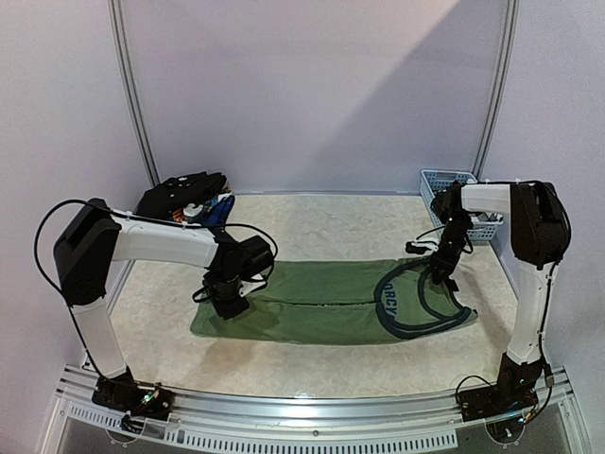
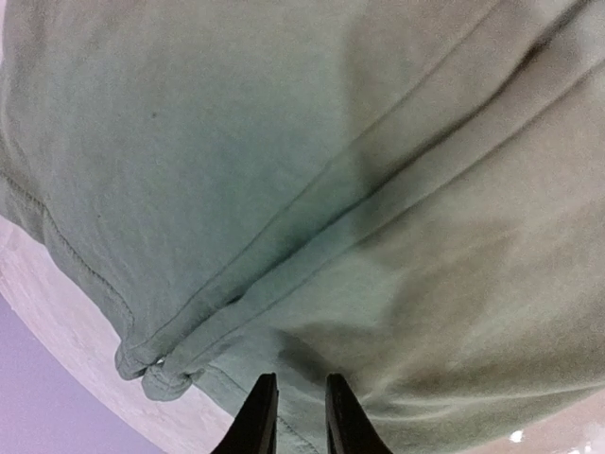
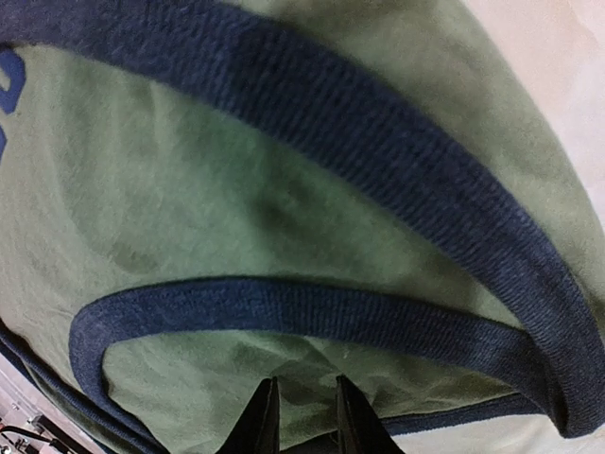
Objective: Fold and stack the mixed laundry pile
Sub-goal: Rotate the rectangle-folded tank top at the center of the board.
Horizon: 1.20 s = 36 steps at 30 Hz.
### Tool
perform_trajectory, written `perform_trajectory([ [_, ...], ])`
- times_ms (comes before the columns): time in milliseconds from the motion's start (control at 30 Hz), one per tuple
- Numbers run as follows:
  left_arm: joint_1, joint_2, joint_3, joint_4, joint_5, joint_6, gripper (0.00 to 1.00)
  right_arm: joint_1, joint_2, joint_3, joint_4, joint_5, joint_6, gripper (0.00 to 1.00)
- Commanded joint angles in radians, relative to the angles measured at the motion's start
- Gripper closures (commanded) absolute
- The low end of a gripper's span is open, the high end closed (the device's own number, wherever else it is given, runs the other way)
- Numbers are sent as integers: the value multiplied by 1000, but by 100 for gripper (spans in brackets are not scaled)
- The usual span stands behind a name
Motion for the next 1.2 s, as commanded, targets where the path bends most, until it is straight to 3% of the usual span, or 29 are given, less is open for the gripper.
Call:
perform_trajectory([
  [0,63,-30,-25,13,-3,-28,80,9,74,14,28,67,12,79],
  [300,99,38,-24,-35,97,21,81,14,90,47,36,72,28,79],
  [600,81,138,49,-268,-35,-42,84,21,215,252,-18,132,28,79],
  [800,35,111,99,-312,-107,-44,86,27,239,321,-48,131,37,77],
  [867,-9,49,132,-292,-112,10,84,27,205,315,-48,123,42,74],
  [967,-72,-62,148,-264,4,72,77,27,119,304,-52,110,57,67],
  [1133,-117,-48,118,-268,128,85,72,27,-26,260,-34,89,86,59],
  [1167,-124,-32,108,-259,125,88,67,27,-50,255,-36,47,96,59],
])
